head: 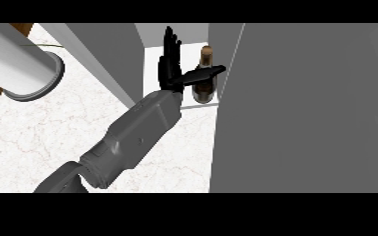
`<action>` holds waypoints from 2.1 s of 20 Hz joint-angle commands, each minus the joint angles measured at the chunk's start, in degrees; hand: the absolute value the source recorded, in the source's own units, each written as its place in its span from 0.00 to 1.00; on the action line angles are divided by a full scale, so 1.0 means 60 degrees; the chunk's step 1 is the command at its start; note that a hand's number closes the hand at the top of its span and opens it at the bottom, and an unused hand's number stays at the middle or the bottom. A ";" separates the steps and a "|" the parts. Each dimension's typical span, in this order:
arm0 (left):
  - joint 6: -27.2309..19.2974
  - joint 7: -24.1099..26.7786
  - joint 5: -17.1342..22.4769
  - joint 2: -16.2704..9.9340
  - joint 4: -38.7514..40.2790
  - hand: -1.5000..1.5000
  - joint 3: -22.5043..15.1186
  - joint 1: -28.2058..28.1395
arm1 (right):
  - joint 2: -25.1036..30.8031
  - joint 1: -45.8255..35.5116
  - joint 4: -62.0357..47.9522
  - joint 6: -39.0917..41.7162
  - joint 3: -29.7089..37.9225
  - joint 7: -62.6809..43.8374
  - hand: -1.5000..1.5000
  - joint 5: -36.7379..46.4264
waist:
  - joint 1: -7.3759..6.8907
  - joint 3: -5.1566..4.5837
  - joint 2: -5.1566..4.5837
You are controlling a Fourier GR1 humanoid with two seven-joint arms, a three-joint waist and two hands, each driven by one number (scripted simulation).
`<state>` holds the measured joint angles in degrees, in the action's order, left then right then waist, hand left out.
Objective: Pick up the wine, place it into the cabinet and close the cabinet
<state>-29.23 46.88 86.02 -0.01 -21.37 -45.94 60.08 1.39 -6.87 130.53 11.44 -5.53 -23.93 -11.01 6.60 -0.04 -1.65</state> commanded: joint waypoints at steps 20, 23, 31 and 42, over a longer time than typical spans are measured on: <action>-0.0454 0.1121 0.0443 0.0000 -0.2341 0.00 -0.1362 -0.0984 | 0.0024 0.0323 0.0769 -0.0492 -0.0123 -0.0884 0.00 0.0311 | -0.0760 0.0004 0.0224; -0.0301 0.1373 0.0058 0.0000 -0.2569 0.00 -0.1483 -0.1563 | -0.0159 0.0184 0.1112 -0.0783 -0.0487 -0.1179 0.00 0.0618 | -0.0890 0.0002 0.0254; -0.0625 0.1565 -0.0832 0.0001 -0.3502 0.00 -0.1162 -0.2463 | 0.0257 -0.0020 0.0568 -0.0498 0.0609 -0.0810 0.00 0.0015 | -0.0992 0.0008 0.0263; -0.0486 0.0055 -0.2918 -0.2312 -0.7643 0.00 -0.1452 -0.4325 | 0.0115 0.0311 0.0867 -0.0777 -0.0075 -0.1038 0.00 0.0742 | -0.1207 0.0008 0.0329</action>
<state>-32.02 50.33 71.39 -8.13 -57.66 -52.89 37.70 2.17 -5.18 135.19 7.59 -5.05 -28.92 -8.30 -0.22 0.01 0.17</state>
